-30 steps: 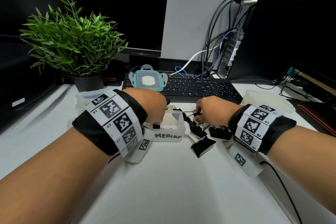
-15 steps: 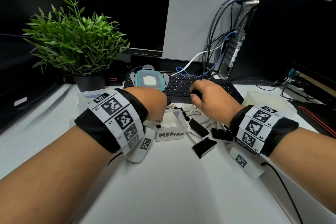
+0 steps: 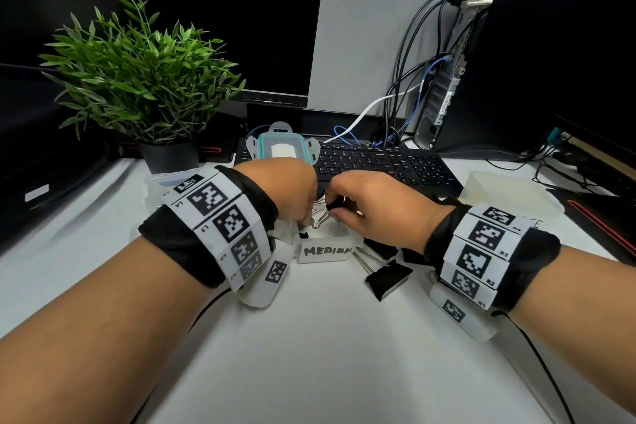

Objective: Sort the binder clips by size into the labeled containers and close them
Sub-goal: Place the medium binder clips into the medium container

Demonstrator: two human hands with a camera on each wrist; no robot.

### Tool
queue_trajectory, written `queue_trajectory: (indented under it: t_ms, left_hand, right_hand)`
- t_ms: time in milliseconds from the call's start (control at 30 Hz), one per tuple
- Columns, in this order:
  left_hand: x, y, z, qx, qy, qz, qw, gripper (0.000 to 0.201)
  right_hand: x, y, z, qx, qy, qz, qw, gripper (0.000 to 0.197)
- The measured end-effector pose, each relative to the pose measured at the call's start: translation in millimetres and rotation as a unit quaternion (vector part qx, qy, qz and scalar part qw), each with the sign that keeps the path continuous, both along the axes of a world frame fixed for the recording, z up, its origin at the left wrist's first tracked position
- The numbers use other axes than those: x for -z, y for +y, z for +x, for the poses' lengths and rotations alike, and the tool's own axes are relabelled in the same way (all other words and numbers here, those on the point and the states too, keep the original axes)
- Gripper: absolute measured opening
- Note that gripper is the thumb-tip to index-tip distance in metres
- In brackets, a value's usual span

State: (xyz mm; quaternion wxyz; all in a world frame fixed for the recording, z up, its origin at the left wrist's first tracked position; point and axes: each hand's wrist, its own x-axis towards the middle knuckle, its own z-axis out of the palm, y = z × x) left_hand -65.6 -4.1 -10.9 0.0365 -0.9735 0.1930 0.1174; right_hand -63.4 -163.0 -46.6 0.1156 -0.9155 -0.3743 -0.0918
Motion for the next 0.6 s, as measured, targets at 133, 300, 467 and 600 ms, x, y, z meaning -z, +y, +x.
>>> queue_trajectory:
  t_ms: [133,300,467,600]
  left_hand:
    - [1.4,0.8,2.6,0.006,0.006,0.002,1.0,0.016]
    - [3.0,1.1,4.5,0.008,0.005,-0.002,1.0,0.017]
    - [4.5,0.7,4.2,0.015,0.002,0.015,1.0,0.02]
    - [2.4,0.2,3.8,0.019,0.008,0.015,1.0,0.02]
  right_hand:
    - [-0.8,0.3,0.3,-0.012,-0.004,-0.011,1.0,0.006]
    - [-0.9,2.1,-1.4,-0.032,-0.006,-0.027,0.999,0.009]
    - [-0.5,7.2,-2.1,0.003,0.006,-0.071,0.997,0.007]
    - [-0.5,6.4,-0.4,0.022,0.032,-0.085,0.996,0.015]
